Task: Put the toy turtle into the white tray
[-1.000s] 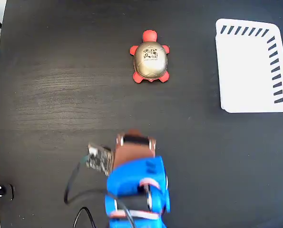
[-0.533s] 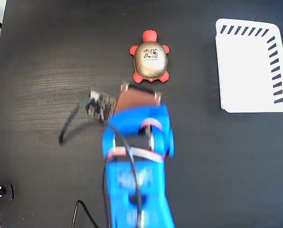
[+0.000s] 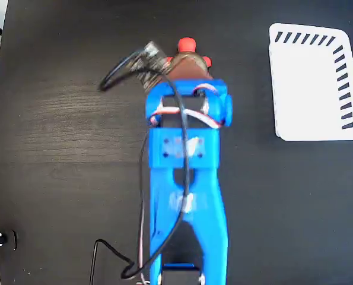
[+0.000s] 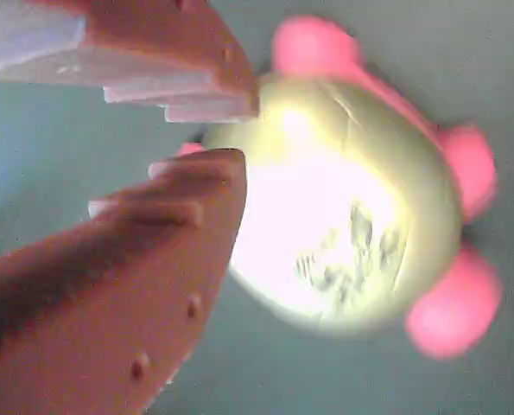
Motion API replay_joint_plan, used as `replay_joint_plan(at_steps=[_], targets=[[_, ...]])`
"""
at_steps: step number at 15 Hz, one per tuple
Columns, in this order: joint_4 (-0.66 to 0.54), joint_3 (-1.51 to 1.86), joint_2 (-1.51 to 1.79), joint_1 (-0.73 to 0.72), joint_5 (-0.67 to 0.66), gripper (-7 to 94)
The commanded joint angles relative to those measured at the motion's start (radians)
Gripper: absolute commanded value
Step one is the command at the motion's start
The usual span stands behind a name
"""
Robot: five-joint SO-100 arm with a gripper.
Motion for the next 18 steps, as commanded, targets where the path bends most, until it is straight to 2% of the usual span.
replay_joint_plan(at_steps=[1,5,6,7,11,14,15,18], targets=[[0.031,-0.14,0.006,-0.009,0.118,0],[0.089,-0.23,-0.107,0.0,0.311,0],[0.097,-0.233,-0.124,0.008,0.351,3],[0.091,-0.232,-0.135,0.012,0.374,19],[0.058,-0.183,-0.127,0.018,0.445,32],[0.091,-0.178,-0.13,-0.005,0.491,47],[0.092,-0.17,-0.132,-0.017,0.492,57],[0.086,-0.147,-0.144,-0.021,0.538,59]])
